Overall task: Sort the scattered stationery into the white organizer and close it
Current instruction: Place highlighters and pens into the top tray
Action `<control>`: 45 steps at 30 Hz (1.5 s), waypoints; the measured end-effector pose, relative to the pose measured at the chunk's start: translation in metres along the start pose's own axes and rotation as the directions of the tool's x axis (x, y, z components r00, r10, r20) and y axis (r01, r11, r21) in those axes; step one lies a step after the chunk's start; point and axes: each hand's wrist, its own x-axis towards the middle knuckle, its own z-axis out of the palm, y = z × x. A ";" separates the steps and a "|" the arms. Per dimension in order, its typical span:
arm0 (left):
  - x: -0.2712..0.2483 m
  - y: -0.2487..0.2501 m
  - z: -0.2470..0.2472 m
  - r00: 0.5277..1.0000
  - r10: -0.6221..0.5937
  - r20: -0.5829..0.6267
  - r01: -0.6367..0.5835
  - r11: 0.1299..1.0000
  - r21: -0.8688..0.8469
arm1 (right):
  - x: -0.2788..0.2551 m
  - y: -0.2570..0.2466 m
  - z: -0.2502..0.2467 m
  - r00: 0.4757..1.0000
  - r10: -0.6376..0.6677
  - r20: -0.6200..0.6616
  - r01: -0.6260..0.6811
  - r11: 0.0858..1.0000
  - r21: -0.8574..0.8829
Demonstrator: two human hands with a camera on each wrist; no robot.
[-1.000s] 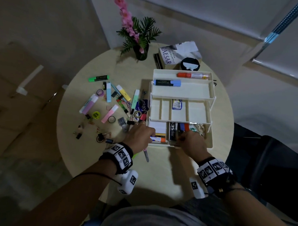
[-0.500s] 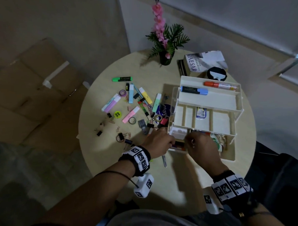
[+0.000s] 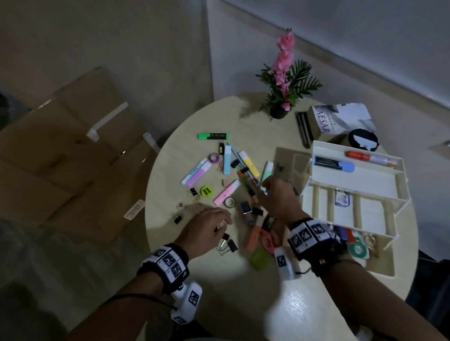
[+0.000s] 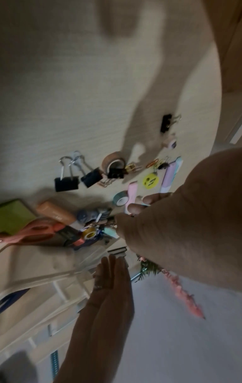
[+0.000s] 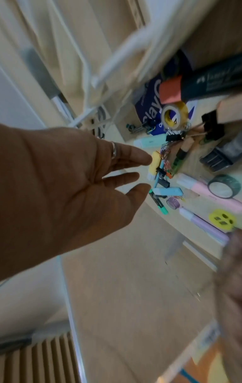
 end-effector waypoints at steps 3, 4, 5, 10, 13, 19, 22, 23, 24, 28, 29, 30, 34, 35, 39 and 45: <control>-0.007 -0.023 -0.017 1.000 -0.027 -0.004 0.027 1.000 0.009 | 0.035 -0.012 0.005 0.988 0.157 0.010 -0.156 0.986 -0.054; -0.010 -0.030 -0.022 0.999 -0.034 -0.004 0.034 0.999 0.012 | 0.044 -0.013 0.007 0.983 0.186 0.009 -0.185 0.980 -0.069; -0.011 -0.038 -0.027 0.999 -0.046 -0.005 0.046 0.999 0.009 | 0.049 -0.015 0.009 0.980 0.198 0.001 -0.197 0.976 -0.087; -0.001 -0.072 -0.057 0.990 -0.129 -0.055 0.132 0.990 0.048 | 0.063 -0.018 0.023 0.973 0.219 -0.068 -0.225 0.970 -0.094; 0.022 -0.086 -0.071 0.979 -0.181 -0.099 0.191 0.976 0.102 | 0.063 -0.019 0.030 0.961 0.255 -0.111 -0.270 0.950 -0.158; 0.075 -0.100 -0.079 0.959 -0.260 -0.111 0.277 0.944 0.180 | 0.068 -0.002 0.048 0.911 0.388 -0.141 -0.403 0.911 -0.093; 0.095 -0.100 -0.074 0.962 -0.249 -0.111 0.270 0.928 0.255 | 0.075 0.018 0.057 0.889 0.443 -0.114 -0.450 0.892 -0.044; 0.100 -0.100 -0.072 0.965 -0.241 -0.108 0.262 0.921 0.289 | 0.076 0.021 0.058 0.882 0.458 -0.114 -0.464 0.885 -0.034; 0.105 -0.099 -0.070 0.966 -0.235 -0.106 0.257 0.912 0.321 | 0.075 0.021 0.058 0.875 0.470 -0.117 -0.474 0.881 -0.003; 0.118 -0.100 -0.064 0.967 -0.235 -0.104 0.256 0.871 0.420 | 0.072 0.017 0.051 0.869 0.491 -0.066 -0.489 0.871 0.041; 0.119 -0.100 -0.063 0.967 -0.234 -0.102 0.255 0.865 0.433 | 0.073 0.019 0.051 0.865 0.499 -0.047 -0.497 0.866 0.047; 0.120 -0.099 -0.062 0.968 -0.232 -0.100 0.252 0.862 0.439 | 0.072 0.019 0.051 0.861 0.507 -0.034 -0.505 0.861 0.059; 0.119 -0.095 -0.058 0.966 -0.242 -0.092 0.257 0.854 0.453 | 0.074 0.024 0.056 0.856 0.515 -0.040 -0.509 0.854 0.108; 0.119 -0.094 -0.057 0.964 -0.253 -0.086 0.264 0.852 0.452 | 0.074 0.024 0.056 0.856 0.516 -0.035 -0.510 0.853 0.113; 0.116 -0.092 -0.055 0.951 -0.297 -0.081 0.302 0.848 0.435 | 0.070 0.019 0.053 0.857 0.514 -0.037 -0.505 0.852 0.142; 0.110 -0.086 -0.057 0.944 -0.319 -0.079 0.328 0.890 0.316 | 0.050 0.010 0.041 0.907 0.408 -0.102 -0.393 0.909 0.141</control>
